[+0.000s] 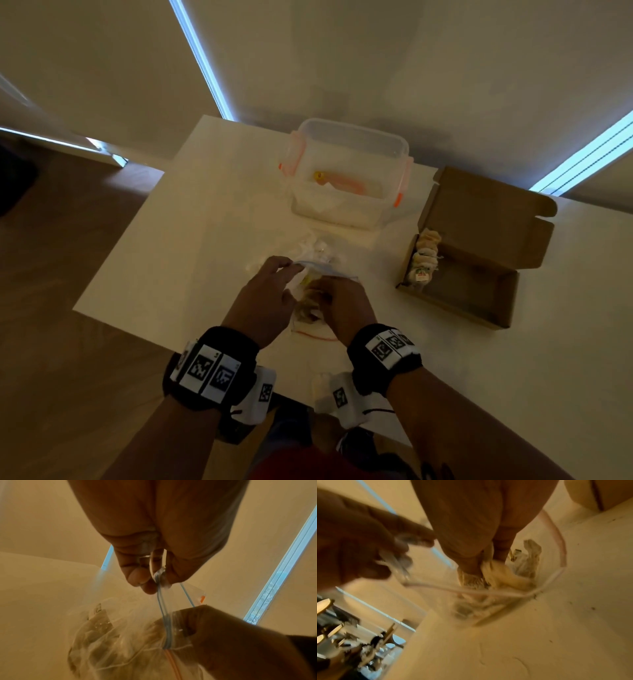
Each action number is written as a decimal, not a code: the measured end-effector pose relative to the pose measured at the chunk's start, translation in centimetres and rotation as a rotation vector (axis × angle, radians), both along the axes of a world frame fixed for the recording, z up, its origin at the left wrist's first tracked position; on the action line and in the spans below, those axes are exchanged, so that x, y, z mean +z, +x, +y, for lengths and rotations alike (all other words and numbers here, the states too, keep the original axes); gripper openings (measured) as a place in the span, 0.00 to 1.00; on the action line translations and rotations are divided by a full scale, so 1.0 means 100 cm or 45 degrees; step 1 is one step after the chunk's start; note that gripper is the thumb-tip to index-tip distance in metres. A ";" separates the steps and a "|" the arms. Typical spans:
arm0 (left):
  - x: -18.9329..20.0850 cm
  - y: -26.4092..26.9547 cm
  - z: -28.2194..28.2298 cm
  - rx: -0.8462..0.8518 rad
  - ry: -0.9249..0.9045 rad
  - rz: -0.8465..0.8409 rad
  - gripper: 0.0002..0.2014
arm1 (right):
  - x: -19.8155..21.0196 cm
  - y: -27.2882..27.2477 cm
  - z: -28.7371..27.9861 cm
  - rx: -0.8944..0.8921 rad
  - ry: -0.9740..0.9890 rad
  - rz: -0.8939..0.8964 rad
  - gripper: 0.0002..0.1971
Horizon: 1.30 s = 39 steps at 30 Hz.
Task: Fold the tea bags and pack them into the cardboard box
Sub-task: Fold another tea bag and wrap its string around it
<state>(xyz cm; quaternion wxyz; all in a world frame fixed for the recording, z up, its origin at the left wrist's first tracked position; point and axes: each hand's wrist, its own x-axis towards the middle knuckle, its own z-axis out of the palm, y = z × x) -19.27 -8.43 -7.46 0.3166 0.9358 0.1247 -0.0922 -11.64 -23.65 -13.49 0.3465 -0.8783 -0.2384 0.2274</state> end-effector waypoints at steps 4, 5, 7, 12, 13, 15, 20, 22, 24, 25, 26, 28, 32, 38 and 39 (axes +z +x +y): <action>0.003 0.004 -0.002 0.018 0.013 0.081 0.23 | 0.037 0.001 -0.022 -0.141 0.233 -0.114 0.13; 0.003 0.005 -0.002 0.018 0.010 0.094 0.23 | 0.048 0.003 -0.028 -0.137 0.270 -0.139 0.13; 0.003 0.007 -0.001 0.010 0.017 0.106 0.23 | 0.066 0.007 -0.040 -0.118 0.298 -0.145 0.14; 0.004 0.012 -0.001 -0.030 0.017 0.107 0.22 | 0.103 0.019 -0.069 -0.185 0.397 0.089 0.13; 0.003 0.012 0.000 -0.035 0.014 0.099 0.22 | 0.111 0.021 -0.074 -0.193 0.411 0.110 0.13; 0.000 0.009 -0.001 -0.044 0.034 0.039 0.20 | 0.127 0.022 -0.083 -0.181 0.419 0.112 0.13; -0.003 -0.020 -0.033 -0.309 0.175 -0.403 0.14 | 0.141 0.020 -0.100 -0.212 0.442 0.138 0.12; -0.017 -0.040 -0.048 -0.711 0.222 -0.401 0.09 | 0.134 0.017 -0.104 -0.236 0.419 0.135 0.12; -0.039 -0.057 -0.058 -0.964 0.272 0.004 0.09 | 0.127 0.013 -0.109 -0.254 0.402 0.147 0.12; -0.050 -0.063 -0.061 -0.956 0.279 0.219 0.12 | 0.124 0.011 -0.111 -0.257 0.400 0.162 0.12; -0.062 -0.068 -0.064 -0.882 0.285 0.419 0.16 | 0.122 0.008 -0.113 -0.258 0.406 0.180 0.12; -0.080 -0.074 -0.069 -0.654 0.275 0.641 0.23 | 0.119 0.002 -0.116 -0.264 0.403 0.210 0.13; -0.094 -0.076 -0.084 -0.261 0.143 0.669 0.25 | 0.118 -0.004 -0.121 -0.259 0.401 0.253 0.14; -0.092 -0.067 -0.079 -0.139 -0.109 0.617 0.16 | 0.122 0.000 -0.135 -0.274 0.459 0.267 0.14; -0.089 -0.064 -0.077 -0.176 -0.136 0.620 0.12 | 0.126 0.001 -0.137 -0.276 0.471 0.266 0.13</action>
